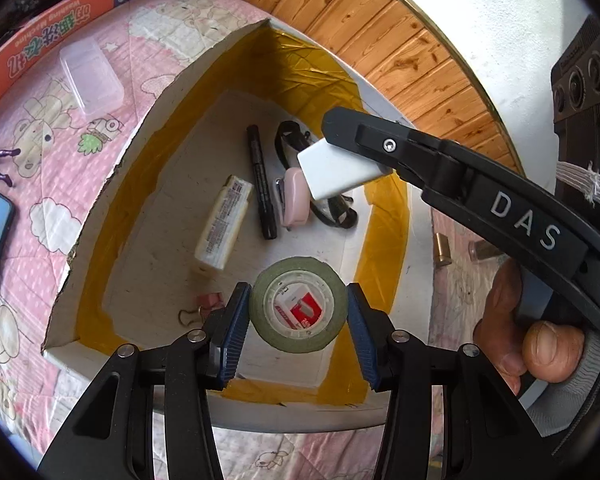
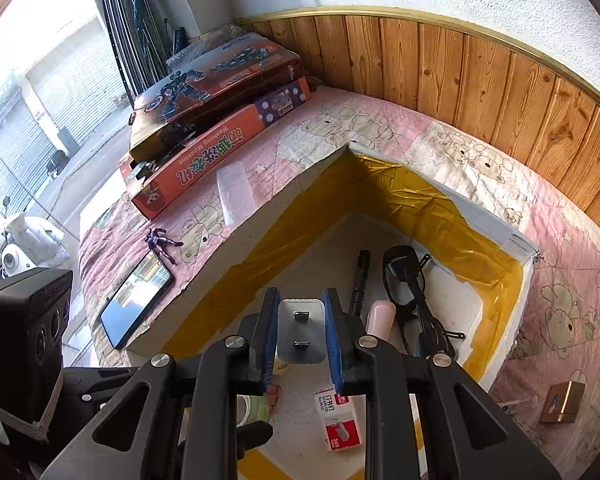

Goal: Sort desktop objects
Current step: 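Open the left tool to drop the tape roll while the right tool releases the charger into the box, then withdraw both open tools from the box toward the gold cube and white tube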

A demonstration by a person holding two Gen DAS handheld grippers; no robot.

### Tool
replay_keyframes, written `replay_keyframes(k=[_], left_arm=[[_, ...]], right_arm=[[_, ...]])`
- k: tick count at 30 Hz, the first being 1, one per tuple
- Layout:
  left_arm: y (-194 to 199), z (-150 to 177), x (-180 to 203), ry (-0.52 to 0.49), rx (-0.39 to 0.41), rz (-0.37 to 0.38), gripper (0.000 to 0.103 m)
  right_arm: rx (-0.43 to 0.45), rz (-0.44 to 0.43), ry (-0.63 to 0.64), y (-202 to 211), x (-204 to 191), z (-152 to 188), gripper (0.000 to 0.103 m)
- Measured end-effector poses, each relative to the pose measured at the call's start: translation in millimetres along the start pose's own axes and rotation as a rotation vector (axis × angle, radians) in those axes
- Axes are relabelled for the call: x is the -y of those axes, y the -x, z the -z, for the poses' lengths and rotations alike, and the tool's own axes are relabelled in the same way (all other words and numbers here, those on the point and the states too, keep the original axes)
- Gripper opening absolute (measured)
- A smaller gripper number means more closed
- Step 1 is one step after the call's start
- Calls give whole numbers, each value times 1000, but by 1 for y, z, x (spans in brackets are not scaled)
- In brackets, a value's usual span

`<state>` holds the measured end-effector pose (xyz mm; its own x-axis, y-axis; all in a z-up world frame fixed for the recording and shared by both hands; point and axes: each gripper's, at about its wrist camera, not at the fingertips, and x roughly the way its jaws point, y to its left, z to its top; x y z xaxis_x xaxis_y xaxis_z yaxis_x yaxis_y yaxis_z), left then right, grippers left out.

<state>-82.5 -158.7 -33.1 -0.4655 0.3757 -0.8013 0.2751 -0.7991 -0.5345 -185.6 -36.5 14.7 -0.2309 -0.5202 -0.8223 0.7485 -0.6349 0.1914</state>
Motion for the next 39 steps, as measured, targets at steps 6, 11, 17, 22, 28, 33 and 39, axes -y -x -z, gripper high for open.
replay_keyframes(k=[6, 11, 17, 22, 28, 33, 39], left_arm=[[-15, -8, -3, 9, -44, -16, 49], [-21, -14, -10, 22, -54, -40, 50], [-23, -19, -19, 46, -64, -36, 51], [-18, -17, -18, 39, -60, -22, 55], [-8, -11, -16, 39, -37, -10, 58], [9, -2, -12, 14, -7, -35, 58], [27, 15, 8, -51, 30, -76, 58]], right_arm=[[-72, -6, -6, -40, 5, -24, 23], [-139, 13, 9, -73, 8, -39, 23], [-187, 35, -14, -103, 23, -50, 37], [-176, 46, -41, -101, 31, -51, 43], [-189, 20, -67, -84, 34, -36, 47], [-207, 3, -44, -60, 29, -15, 50], [-241, 50, 33, -36, 21, 13, 55]])
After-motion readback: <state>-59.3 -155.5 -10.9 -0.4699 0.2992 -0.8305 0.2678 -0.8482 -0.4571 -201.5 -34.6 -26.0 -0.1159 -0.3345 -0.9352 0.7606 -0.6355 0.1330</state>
